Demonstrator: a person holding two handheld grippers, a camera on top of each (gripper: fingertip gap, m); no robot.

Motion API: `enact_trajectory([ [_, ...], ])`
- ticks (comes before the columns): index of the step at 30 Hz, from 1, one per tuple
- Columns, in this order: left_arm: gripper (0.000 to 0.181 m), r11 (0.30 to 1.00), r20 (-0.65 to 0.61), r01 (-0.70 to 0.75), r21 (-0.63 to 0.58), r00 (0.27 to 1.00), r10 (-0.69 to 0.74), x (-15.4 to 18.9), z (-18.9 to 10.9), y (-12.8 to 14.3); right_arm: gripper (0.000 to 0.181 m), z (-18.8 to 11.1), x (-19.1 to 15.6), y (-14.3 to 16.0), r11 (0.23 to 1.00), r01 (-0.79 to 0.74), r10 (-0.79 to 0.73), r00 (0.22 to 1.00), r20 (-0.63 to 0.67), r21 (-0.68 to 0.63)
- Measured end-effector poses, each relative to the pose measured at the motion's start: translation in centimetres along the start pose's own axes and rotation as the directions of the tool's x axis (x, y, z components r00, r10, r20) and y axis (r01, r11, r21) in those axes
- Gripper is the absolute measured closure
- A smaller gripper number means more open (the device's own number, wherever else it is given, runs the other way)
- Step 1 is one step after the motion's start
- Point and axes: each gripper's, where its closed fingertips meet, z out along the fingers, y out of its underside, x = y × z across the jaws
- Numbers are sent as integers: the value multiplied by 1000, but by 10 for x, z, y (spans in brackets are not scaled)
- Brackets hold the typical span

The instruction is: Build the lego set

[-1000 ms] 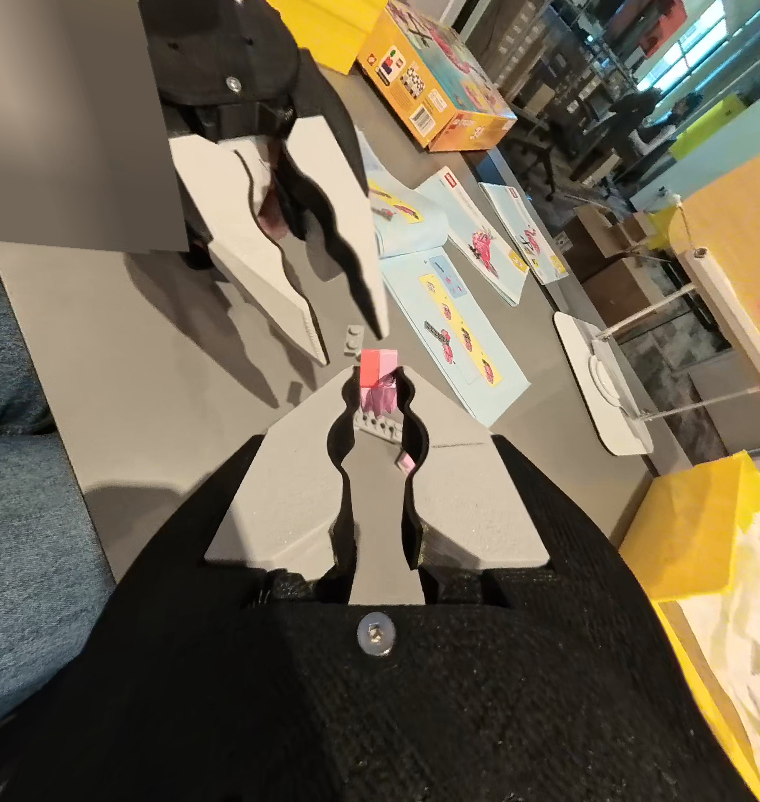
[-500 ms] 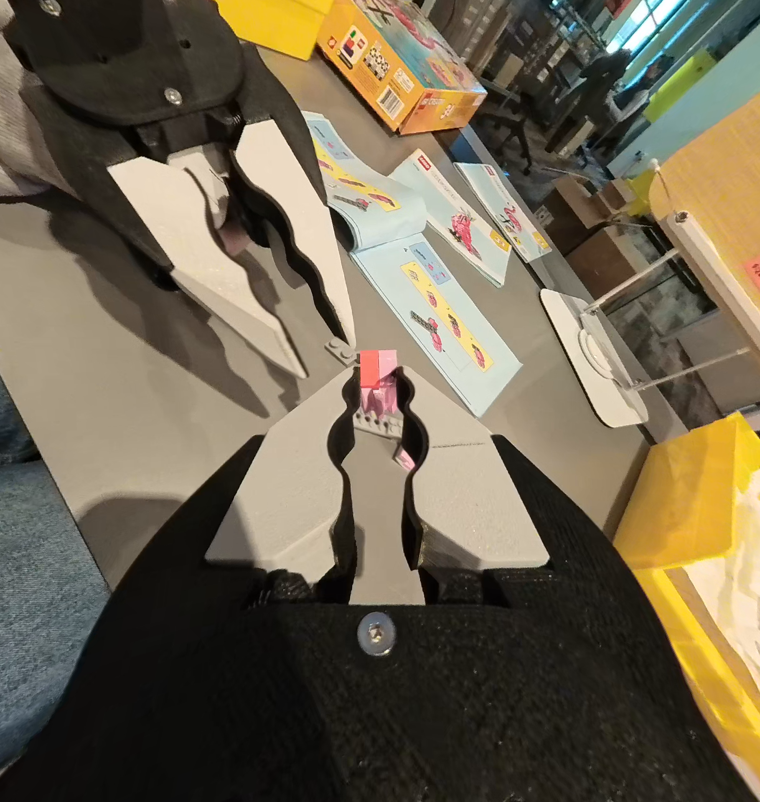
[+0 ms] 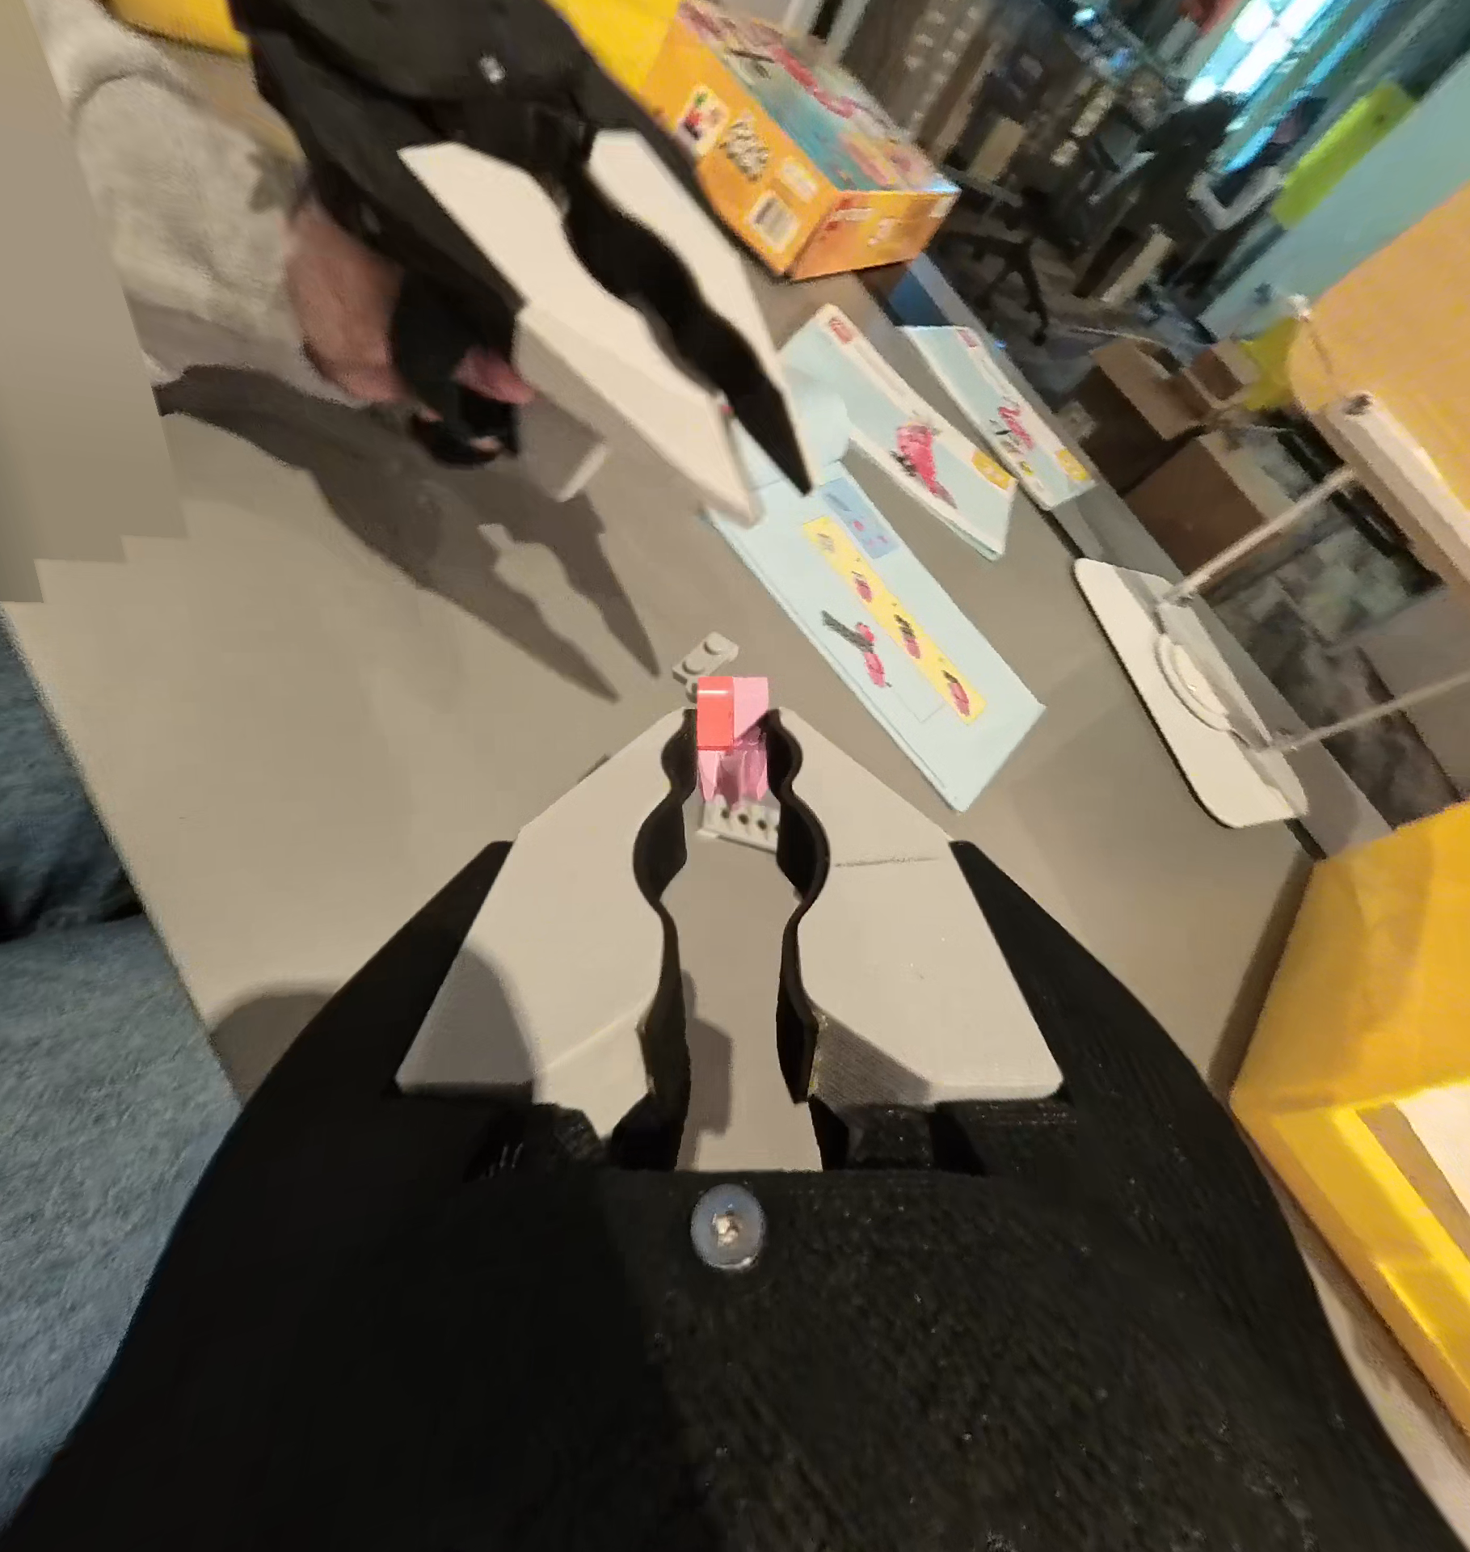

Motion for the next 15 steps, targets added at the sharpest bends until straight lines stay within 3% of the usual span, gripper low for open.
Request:
enact_trajectory([
  [4,144,969,-163,244,-49,955,-249,15,8,8,167,3,16,-12,997,-33,45,983,-177,72],
  [10,151,923,-224,385,18,901,-372,15,4,-6,167,13,9,-32,987,19,32,949,-315,157],
  [15,170,866,-320,500,33,826,-465,15,-1,-16,167,17,8,-39,984,55,16,922,-387,172],
])
